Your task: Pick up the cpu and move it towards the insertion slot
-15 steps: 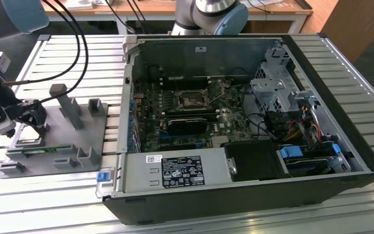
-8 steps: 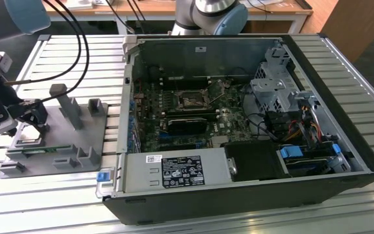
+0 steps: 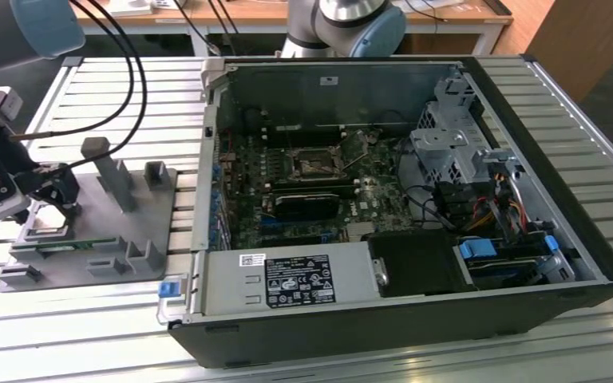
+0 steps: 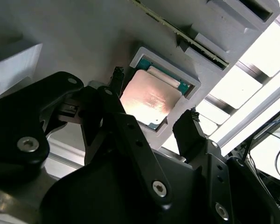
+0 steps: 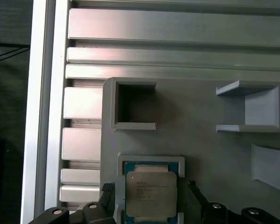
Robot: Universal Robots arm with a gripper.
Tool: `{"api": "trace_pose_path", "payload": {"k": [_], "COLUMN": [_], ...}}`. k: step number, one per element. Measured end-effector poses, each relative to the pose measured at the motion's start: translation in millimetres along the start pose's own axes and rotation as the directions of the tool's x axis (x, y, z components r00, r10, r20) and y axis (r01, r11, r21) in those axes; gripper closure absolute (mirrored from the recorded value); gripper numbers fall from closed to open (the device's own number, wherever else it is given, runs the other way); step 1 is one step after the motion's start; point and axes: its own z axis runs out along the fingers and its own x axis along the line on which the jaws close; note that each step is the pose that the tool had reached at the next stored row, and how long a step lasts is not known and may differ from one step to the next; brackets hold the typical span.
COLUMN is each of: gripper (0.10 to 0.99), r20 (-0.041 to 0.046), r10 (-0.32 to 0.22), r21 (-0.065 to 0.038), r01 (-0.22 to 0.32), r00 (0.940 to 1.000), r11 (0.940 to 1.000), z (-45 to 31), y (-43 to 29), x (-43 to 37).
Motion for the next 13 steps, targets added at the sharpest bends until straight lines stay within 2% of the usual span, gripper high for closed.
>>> {"api": "trace_pose_path", "payload": {"k": [7, 9, 10, 13], "gripper": [0.38, 0.396, 0.467, 0.467], "r20": [0.0, 0.0, 0.0001, 0.0001], "r10": [0.0, 0.0, 0.0, 0.0], "r21": [0.0, 0.0, 0.0, 0.0], "r01": [0.0, 0.0, 0.0, 0.0], "r00": [1.0, 1.0, 1.0, 1.0], "r11": [1.0, 1.0, 1.0, 1.0], "z": [3.1, 3.7, 4.0, 5.0], "y": [0.2, 0.2, 0.1, 0.1], "x": [0.1, 0.1, 0.1, 0.1]}}
